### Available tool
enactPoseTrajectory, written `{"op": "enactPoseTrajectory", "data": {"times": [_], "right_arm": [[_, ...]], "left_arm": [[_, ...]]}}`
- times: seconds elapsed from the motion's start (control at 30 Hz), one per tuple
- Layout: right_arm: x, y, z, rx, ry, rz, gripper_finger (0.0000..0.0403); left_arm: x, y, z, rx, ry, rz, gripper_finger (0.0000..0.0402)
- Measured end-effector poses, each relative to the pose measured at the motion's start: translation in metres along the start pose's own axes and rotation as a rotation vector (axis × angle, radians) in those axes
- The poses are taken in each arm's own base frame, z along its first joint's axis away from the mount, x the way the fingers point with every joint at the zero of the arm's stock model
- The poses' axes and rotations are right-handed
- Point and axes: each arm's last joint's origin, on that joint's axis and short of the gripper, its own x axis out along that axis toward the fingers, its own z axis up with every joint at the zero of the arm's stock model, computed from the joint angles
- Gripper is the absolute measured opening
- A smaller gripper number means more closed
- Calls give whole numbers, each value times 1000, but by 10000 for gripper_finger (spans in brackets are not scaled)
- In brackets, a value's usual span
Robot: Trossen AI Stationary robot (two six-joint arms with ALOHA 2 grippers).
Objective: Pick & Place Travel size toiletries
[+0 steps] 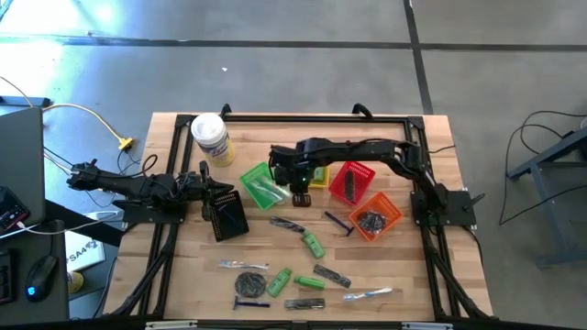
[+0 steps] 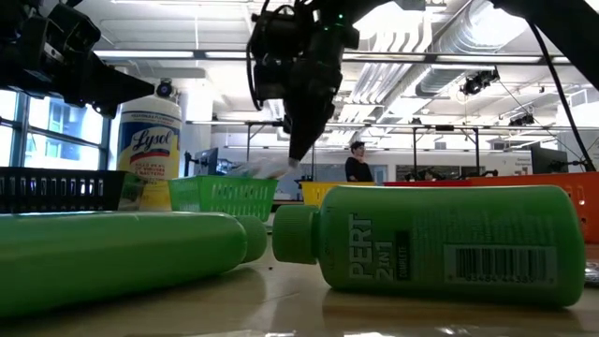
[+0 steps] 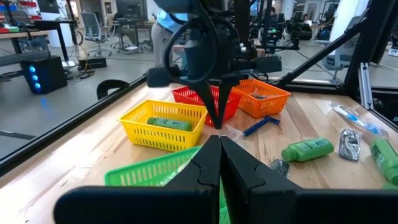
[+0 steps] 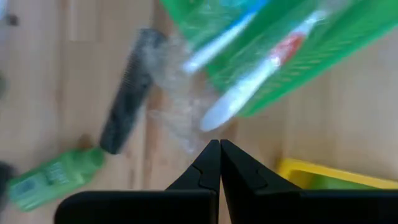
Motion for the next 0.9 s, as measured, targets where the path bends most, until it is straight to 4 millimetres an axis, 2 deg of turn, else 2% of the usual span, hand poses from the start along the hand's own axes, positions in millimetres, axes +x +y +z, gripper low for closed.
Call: {"op": "enactPoseTrajectory", "data": {"times": [0.17,0.27,0.4,0.5,0.57,0.67,0.73,0.83,0.9], "right_arm": [[-6,-2,0,30,4,-127,4],[-26,0,0,38,-30,-208,4],[-81,21,5,-21,-238,-157,4],[-139,58,7,-150,-497,-84,4],[-181,82,1,-232,-670,-38,4],[-235,108,-22,-298,-897,10,4],[-257,117,-44,-292,-1010,37,4],[-271,123,-84,-246,-1115,21,4],[-267,125,-112,-186,-1156,-24,4]], "left_arm": [[0,0,0,0,0,0,0],[0,0,0,0,0,0,0],[0,0,0,1,2,0,0],[0,0,0,1,3,0,0],[0,0,0,1,3,0,0],[0,0,0,2,3,0,0],[0,0,0,2,4,0,0],[0,0,0,2,3,1,0],[0,0,0,3,3,0,0]]}}
